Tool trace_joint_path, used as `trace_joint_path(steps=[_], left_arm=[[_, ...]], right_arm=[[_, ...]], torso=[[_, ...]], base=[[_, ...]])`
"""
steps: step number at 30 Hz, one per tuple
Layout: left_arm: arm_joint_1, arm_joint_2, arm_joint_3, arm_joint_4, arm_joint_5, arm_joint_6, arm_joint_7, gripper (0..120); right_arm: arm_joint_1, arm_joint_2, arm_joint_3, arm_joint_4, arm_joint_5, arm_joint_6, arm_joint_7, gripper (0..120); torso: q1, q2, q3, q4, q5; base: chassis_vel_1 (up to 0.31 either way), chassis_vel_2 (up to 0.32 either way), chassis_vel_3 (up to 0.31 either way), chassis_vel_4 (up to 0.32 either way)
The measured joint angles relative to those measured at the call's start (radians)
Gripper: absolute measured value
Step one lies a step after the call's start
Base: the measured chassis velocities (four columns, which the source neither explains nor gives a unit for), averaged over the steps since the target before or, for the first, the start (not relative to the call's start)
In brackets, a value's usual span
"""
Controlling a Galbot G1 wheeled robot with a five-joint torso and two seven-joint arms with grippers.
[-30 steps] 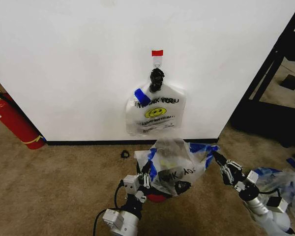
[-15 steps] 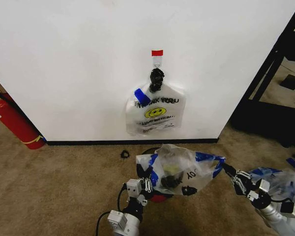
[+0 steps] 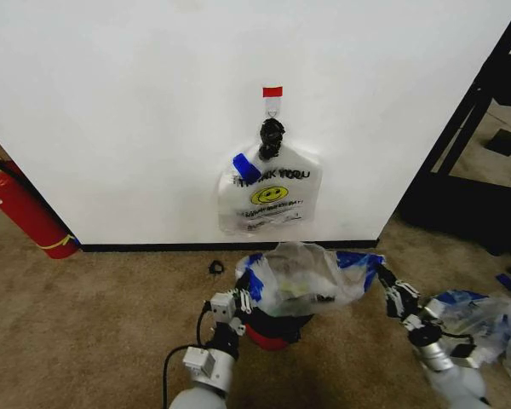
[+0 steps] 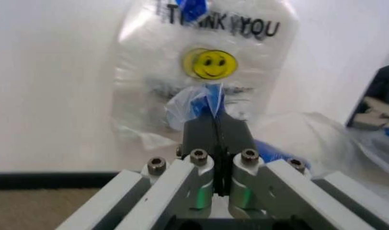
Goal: Pick up the garbage bag from the wall and place it over the trash bin.
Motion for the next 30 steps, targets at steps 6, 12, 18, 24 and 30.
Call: trace_joint_path(steps=[6,12,18,24,30], left_arm=[[-0.003,0.022,-0.023,0.004,0.048,-0.002,-0.002,0],[0.013,0.041,-0.033,0.001,0.102,-0.025,0.007,0],[0.018,0.077,-0.043,0.034,0.168,-0.073,0.032,0],[0.009,0.123,-0.035,0.109,0.255,-0.119,0.067,0],[-0.051,0.099,-0.044,0.174,0.267,-0.137,0.054,0]], right_arm=[[-0.002,0.011,-0.048,0.004,-0.018,0.0,-0.05,0],[0.009,0.008,-0.065,0.007,-0.018,0.001,-0.097,0],[0.029,-0.016,-0.049,-0.012,-0.029,0.002,-0.136,0],[0.03,-0.037,-0.036,-0.048,-0.05,0.009,-0.168,0],[0.056,-0.003,-0.071,-0.038,-0.065,0.007,-0.076,0]], torso=[[0.0,0.0,0.0,0.0,0.0],[0.0,0.0,0.0,0.0,0.0],[0.0,0.0,0.0,0.0001,0.0],[0.0,0.0,0.0,-0.0002,0.0],[0.0,0.0,0.0,0.0,-0.0001]], base=[[0.0,0.0,0.0,0.0],[0.0,0.0,0.0,0.0],[0.0,0.0,0.0,0.0],[0.0,0.0,0.0,0.0],[0.0,0.0,0.0,0.0]])
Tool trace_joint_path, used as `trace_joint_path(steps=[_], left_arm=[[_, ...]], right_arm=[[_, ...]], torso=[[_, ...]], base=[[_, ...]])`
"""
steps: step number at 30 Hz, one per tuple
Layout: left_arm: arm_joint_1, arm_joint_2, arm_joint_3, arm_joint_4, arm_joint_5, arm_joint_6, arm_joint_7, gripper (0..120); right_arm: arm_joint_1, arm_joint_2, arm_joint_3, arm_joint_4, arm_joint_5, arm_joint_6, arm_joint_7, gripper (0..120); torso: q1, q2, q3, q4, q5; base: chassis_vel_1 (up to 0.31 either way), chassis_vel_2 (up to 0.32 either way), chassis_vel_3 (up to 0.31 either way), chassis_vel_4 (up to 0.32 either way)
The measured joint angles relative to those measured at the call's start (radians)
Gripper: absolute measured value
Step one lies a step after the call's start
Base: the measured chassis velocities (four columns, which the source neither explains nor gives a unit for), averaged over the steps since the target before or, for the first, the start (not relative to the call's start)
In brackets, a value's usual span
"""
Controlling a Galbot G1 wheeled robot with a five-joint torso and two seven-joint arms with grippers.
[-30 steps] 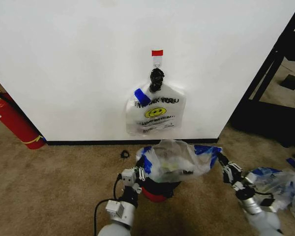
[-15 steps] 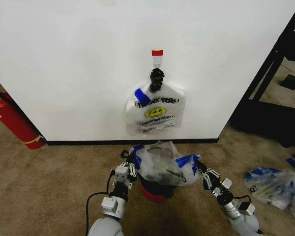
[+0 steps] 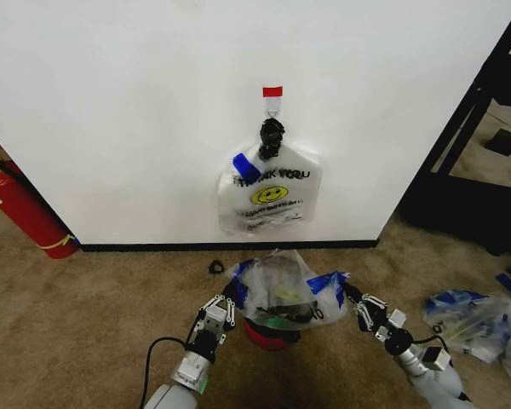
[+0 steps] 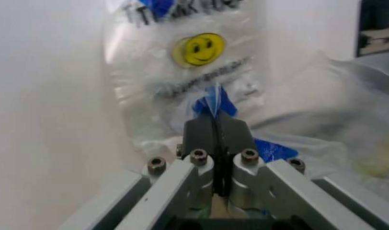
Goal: Pick up the garbage bag from the wall and place it over the trash bin.
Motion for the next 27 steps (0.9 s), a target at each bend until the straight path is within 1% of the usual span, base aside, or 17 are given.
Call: trace_joint_path(steps=[2,3,6,9,11,12,13,15,17,19,21,25,27], left_arm=[[-0.021,-0.005,-0.012,0.017,-0.001,-0.001,-0.01,0],[-0.029,-0.006,-0.018,0.026,-0.004,-0.001,-0.016,0],[-0.03,0.001,-0.027,0.029,-0.007,-0.001,-0.021,0],[-0.003,0.028,-0.027,0.016,-0.007,-0.005,-0.021,0],[0.004,0.033,-0.026,0.014,-0.006,-0.007,-0.021,0],[0.032,0.052,-0.015,0.008,0.0,-0.017,-0.017,0],[0.039,0.056,-0.012,0.008,0.003,-0.02,-0.015,0],[0.074,0.076,-0.003,0.006,0.025,-0.035,-0.003,0],[0.098,0.089,0.002,0.006,0.044,-0.046,0.005,0],[0.099,0.09,0.002,0.006,0.046,-0.047,0.005,0],[0.115,0.101,0.004,0.01,0.065,-0.051,0.01,0],[0.117,0.106,0.004,0.033,0.094,-0.059,0.013,0],[0.121,0.109,0.004,0.049,0.115,-0.064,0.015,0]], right_arm=[[0.019,0.017,-0.002,-0.001,-0.013,-0.001,0.029,0],[0.028,0.027,-0.009,-0.002,-0.022,-0.001,0.051,0],[0.03,0.031,-0.029,-0.001,-0.023,-0.002,0.079,0],[0.017,0.016,-0.044,0.008,-0.012,-0.003,0.059,0],[0.016,0.011,-0.044,0.007,-0.009,-0.003,0.046,0],[0.012,-0.006,-0.044,-0.005,-0.002,-0.003,0.009,0],[0.01,-0.011,-0.045,-0.01,-0.001,-0.003,-0.002,0],[0.001,-0.041,-0.047,-0.04,0.001,-0.004,-0.077,0],[-0.008,-0.055,-0.042,-0.064,0.001,-0.004,-0.148,0],[-0.009,-0.056,-0.041,-0.066,0.001,-0.004,-0.155,0],[-0.021,-0.06,-0.026,-0.091,-0.003,-0.004,-0.224,0],[-0.023,-0.054,-0.018,-0.133,-0.006,-0.005,-0.261,0],[-0.018,-0.05,-0.005,-0.175,-0.007,-0.005,-0.303,0]], torso=[[0.0,0.0,0.0,0.0,-0.0001],[0.0,0.0,0.0,0.0003,0.0001],[0.0,0.0,0.0,0.0001,0.0],[0.0,0.0,0.0,0.0001,0.0003],[0.0,0.0,0.0,0.0,0.0001],[0.0,0.0,0.0,0.0,-0.0001],[0.0,0.0,0.0,0.0,0.0],[0.0,0.0,0.0,0.0,0.0],[0.0,0.0,0.0,-0.0001,0.0001],[0.0,0.0,0.0,0.0,0.0001],[0.0,0.0,0.0,-0.0001,0.0001],[0.0,0.0,0.0,0.0,0.0002],[0.0,0.0,0.0,-0.0001,0.0002]], base=[[0.0,0.0,0.0,0.0],[0.0,0.0,0.0,0.0],[0.0,0.0,0.0,0.0],[0.0,0.0,0.0,0.0],[0.0,0.0,0.0,0.0],[0.0,0.0,0.0,0.0],[0.0,0.0,0.0,0.0],[0.0,0.0,0.0,0.0],[0.0,0.0,0.0,0.0],[0.0,0.0,0.0,0.0],[0.0,0.0,0.0,0.0],[0.0,0.0,0.0,0.0],[0.0,0.0,0.0,0.0]])
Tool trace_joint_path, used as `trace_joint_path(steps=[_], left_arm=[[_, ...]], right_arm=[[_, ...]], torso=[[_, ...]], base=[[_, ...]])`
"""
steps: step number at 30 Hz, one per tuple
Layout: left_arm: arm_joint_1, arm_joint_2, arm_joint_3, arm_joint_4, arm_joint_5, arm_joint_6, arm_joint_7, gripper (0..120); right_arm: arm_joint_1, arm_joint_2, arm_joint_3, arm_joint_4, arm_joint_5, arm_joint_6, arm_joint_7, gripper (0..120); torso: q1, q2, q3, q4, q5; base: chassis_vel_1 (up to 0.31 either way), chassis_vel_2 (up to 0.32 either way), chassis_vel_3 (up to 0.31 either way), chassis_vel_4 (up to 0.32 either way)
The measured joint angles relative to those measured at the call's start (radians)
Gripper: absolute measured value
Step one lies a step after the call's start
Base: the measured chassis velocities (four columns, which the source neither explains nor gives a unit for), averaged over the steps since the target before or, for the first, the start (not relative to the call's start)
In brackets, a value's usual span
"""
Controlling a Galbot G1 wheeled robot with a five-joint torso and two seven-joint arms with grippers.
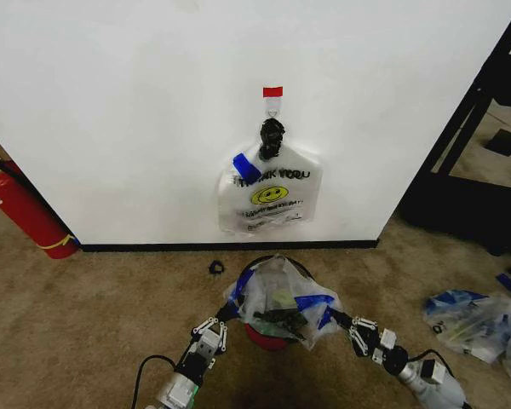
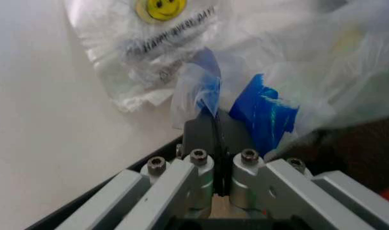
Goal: Pick up the garbage bag from the wall and place it over the trash bin.
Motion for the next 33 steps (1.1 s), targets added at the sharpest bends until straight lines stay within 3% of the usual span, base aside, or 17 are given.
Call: trace_joint_path(steps=[4,16,25,28,33], left_arm=[[0.0,0.003,0.0,0.028,0.023,-0.004,0.002,0],[-0.044,-0.025,-0.014,0.14,0.092,-0.021,0.001,0],[-0.031,-0.027,-0.012,0.131,0.105,-0.022,0.002,0],[-0.045,-0.037,-0.021,0.136,0.108,-0.023,-0.002,0],[-0.062,-0.04,-0.021,0.162,0.112,-0.022,-0.003,0]], right_arm=[[0.016,0.004,0.031,-0.066,-0.017,0.0,-0.055,0],[0.055,0.038,0.044,-0.152,-0.074,-0.001,-0.021,0],[0.076,0.05,0.065,-0.187,-0.151,-0.001,-0.034,0],[0.068,0.05,0.084,-0.165,-0.231,-0.001,0.112,0],[0.062,0.051,0.11,-0.169,-0.337,-0.001,0.199,0]], torso=[[0.0,0.0,0.0,0.0001,0.0],[0.0,0.0,0.0,0.0,-0.0001],[0.0,0.0,0.0,0.0001,-0.0001],[0.0,0.0,0.0,0.0003,-0.0001],[0.0,0.0,0.0,-0.0001,-0.0001]], base=[[0.0,0.0,0.0,0.0],[0.0,0.0,0.0,0.0],[0.0,0.0,0.0,0.0],[0.0,0.0,0.0,0.0],[0.0,0.0,0.0,0.0]])
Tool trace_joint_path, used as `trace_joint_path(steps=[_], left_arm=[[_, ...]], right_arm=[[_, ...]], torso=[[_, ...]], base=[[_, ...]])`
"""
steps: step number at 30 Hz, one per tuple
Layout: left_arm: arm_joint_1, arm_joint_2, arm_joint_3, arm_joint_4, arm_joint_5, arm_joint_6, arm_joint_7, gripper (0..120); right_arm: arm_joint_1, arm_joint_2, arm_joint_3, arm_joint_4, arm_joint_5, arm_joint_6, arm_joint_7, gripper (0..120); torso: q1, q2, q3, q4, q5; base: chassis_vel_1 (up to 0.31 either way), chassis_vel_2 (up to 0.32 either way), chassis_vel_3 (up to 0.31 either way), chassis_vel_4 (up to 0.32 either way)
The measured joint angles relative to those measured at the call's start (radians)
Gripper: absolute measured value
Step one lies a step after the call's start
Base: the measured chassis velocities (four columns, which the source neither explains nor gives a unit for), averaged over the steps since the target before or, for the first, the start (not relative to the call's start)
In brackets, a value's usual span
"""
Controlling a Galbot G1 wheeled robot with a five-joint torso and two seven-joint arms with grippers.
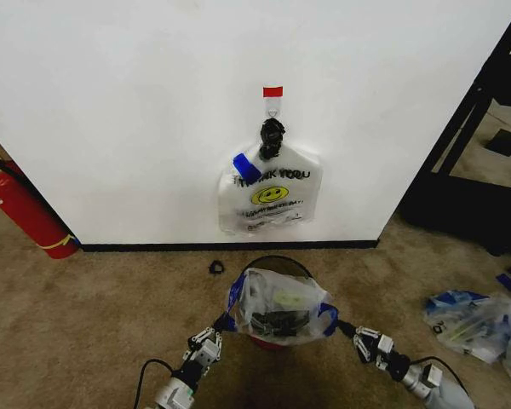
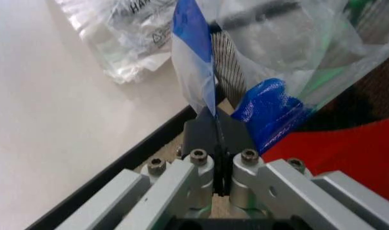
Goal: Pick up the garbage bag from the wall and place it over the trash bin.
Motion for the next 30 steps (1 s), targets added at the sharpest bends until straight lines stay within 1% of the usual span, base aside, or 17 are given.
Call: trace_joint_path(steps=[4,6,8,9,11,13,15,17,18,22,27,30], left_arm=[[-0.011,-0.003,0.003,0.017,0.001,0.003,-0.002,0],[-0.022,-0.009,0.002,0.024,-0.005,0.007,-0.011,0],[-0.026,-0.01,0.0,0.022,-0.012,0.013,-0.015,0],[-0.027,-0.008,-0.003,0.013,-0.019,0.019,-0.016,0],[-0.027,-0.007,-0.005,0.009,-0.021,0.022,-0.016,0],[-0.026,0.0,-0.012,-0.003,-0.027,0.035,-0.018,0],[-0.026,0.006,-0.017,-0.004,-0.028,0.045,-0.019,0],[-0.025,0.009,-0.019,0.002,-0.027,0.05,-0.019,0],[-0.025,0.009,-0.019,0.002,-0.027,0.05,-0.019,0],[-0.017,0.008,-0.017,0.023,-0.012,0.055,-0.025,0],[-0.012,0.005,-0.015,0.027,-0.007,0.055,-0.031,0],[-0.002,0.01,-0.014,0.011,-0.007,0.052,-0.032,0]], right_arm=[[0.0,0.002,0.0,0.0,-0.016,0.0,0.024,0],[0.0,0.006,-0.016,0.014,-0.01,0.0,0.08,0],[0.001,0.008,-0.033,0.023,0.018,0.0,0.112,0],[0.001,0.008,-0.058,0.033,0.065,0.0,0.142,0],[0.0,0.008,-0.069,0.039,0.084,0.0,0.159,0],[-0.002,0.005,-0.113,0.056,0.145,0.0,0.232,0],[0.0,0.004,-0.141,0.057,0.174,0.0,0.304,0],[0.006,0.007,-0.16,0.048,0.197,-0.008,0.351,0],[0.006,0.007,-0.16,0.048,0.197,-0.008,0.351,0],[0.015,0.021,-0.204,0.027,0.212,-0.052,0.449,0],[0.027,0.041,-0.223,0.003,0.21,-0.065,0.478,0],[0.023,0.047,-0.234,0.016,0.205,-0.073,0.484,0]], torso=[[0.0,0.0,0.0,0.0002,0.0],[0.0,0.0,0.0,0.0001,-0.0001],[0.0,0.0,0.0,0.0001,0.0],[0.0,0.0,0.0,0.0003,0.0],[0.0,0.0,0.0,0.0003,-0.0001],[0.0,0.0,0.0,0.0002,0.0],[0.0,0.0,0.0,0.0002,0.0],[0.0,0.0,0.0,0.0001,-0.0001],[0.0,0.0,0.0,0.0001,-0.0001],[0.0,0.0,0.0,0.0002,-0.0001],[0.0,0.0,0.0,0.0002,-0.0001],[0.0,0.0,0.0,0.0002,0.0]], base=[[0.0,0.0,0.0,0.0],[0.0,0.0,0.0,0.0],[0.0,0.0,0.0,0.0],[0.0,0.0,0.0,0.0],[0.0,0.0,0.0,0.0],[0.0,0.0,0.0,0.0],[0.0,0.0,0.0,0.0],[0.0,0.0,0.0,0.0],[0.0,0.0,0.0,0.0],[0.0,0.0,0.0,0.0],[0.0,0.0,0.0,0.0],[0.0,0.0,0.0,0.0]])
